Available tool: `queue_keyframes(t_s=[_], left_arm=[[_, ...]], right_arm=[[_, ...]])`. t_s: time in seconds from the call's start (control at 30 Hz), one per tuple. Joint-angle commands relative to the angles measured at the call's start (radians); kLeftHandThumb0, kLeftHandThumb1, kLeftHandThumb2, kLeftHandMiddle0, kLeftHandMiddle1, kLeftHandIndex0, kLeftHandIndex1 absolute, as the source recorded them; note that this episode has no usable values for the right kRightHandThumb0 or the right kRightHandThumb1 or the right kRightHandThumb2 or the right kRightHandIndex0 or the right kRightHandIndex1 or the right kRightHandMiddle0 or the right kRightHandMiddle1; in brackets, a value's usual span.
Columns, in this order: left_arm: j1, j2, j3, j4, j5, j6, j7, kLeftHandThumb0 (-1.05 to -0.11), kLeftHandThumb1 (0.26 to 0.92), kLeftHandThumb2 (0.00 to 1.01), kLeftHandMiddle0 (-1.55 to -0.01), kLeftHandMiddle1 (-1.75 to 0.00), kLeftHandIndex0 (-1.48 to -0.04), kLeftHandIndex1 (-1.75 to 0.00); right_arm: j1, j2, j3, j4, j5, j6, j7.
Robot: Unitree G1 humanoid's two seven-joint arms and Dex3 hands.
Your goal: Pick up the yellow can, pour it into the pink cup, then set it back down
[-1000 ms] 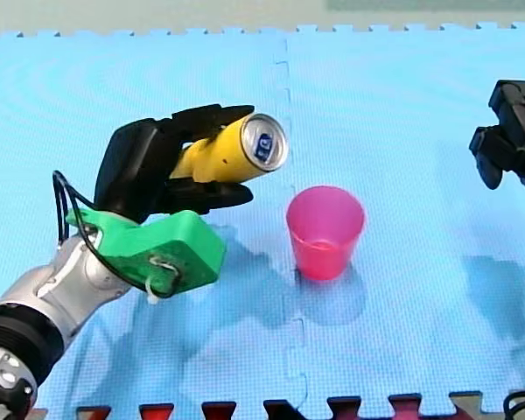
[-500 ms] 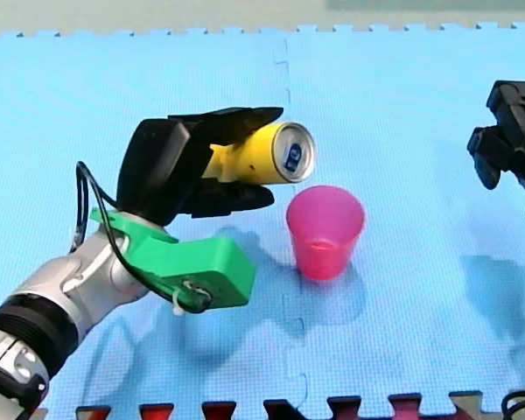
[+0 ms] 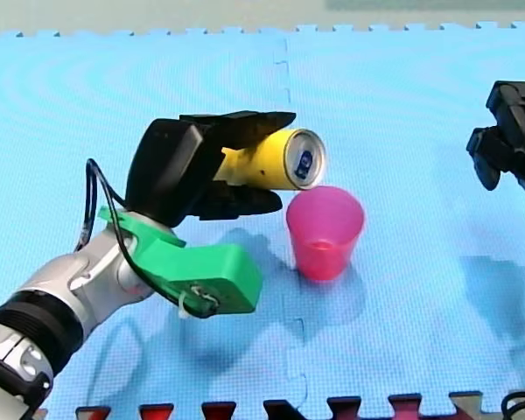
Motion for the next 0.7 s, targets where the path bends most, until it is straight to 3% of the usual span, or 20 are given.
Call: queue_keyframes(t_s=[0.0, 0.17, 0.53, 0.57, 0.63, 0.67], left_arm=[[-0.02, 0.017, -0.031, 0.001, 0.035, 0.018, 0.044, -0.344, 0.788, 0.0, -1.37, -0.01, -1.18, 0.0], [-0.037, 0.03, -0.094, 0.008, 0.121, 0.092, 0.151, -0.299, 0.796, 0.0, -1.39, -0.02, -1.19, -0.01], [-0.052, 0.038, -0.154, 0.025, 0.165, 0.147, 0.236, -0.277, 0.806, 0.0, -1.42, -0.08, -1.24, -0.03], [-0.052, 0.038, -0.156, 0.026, 0.165, 0.149, 0.238, -0.274, 0.808, 0.0, -1.34, -0.26, -1.24, -0.04], [-0.053, 0.039, -0.16, 0.028, 0.164, 0.151, 0.241, -0.269, 0.809, 0.0, -1.0, -0.94, -1.24, -0.07], [-0.053, 0.039, -0.161, 0.029, 0.163, 0.151, 0.241, -0.269, 0.81, 0.0, -0.94, -1.07, -1.24, -0.07]], right_arm=[[0.001, -0.002, -0.003, 0.001, 0.003, 0.0, 0.001], [0.0, -0.003, -0.004, 0.002, 0.003, 0.002, 0.002], [-0.001, -0.001, -0.004, 0.002, 0.003, 0.001, 0.0], [-0.001, -0.001, -0.005, 0.002, 0.003, 0.001, 0.0], [-0.002, 0.0, -0.005, 0.002, 0.003, 0.001, -0.001], [-0.002, 0.0, -0.005, 0.002, 0.003, 0.001, -0.002]])
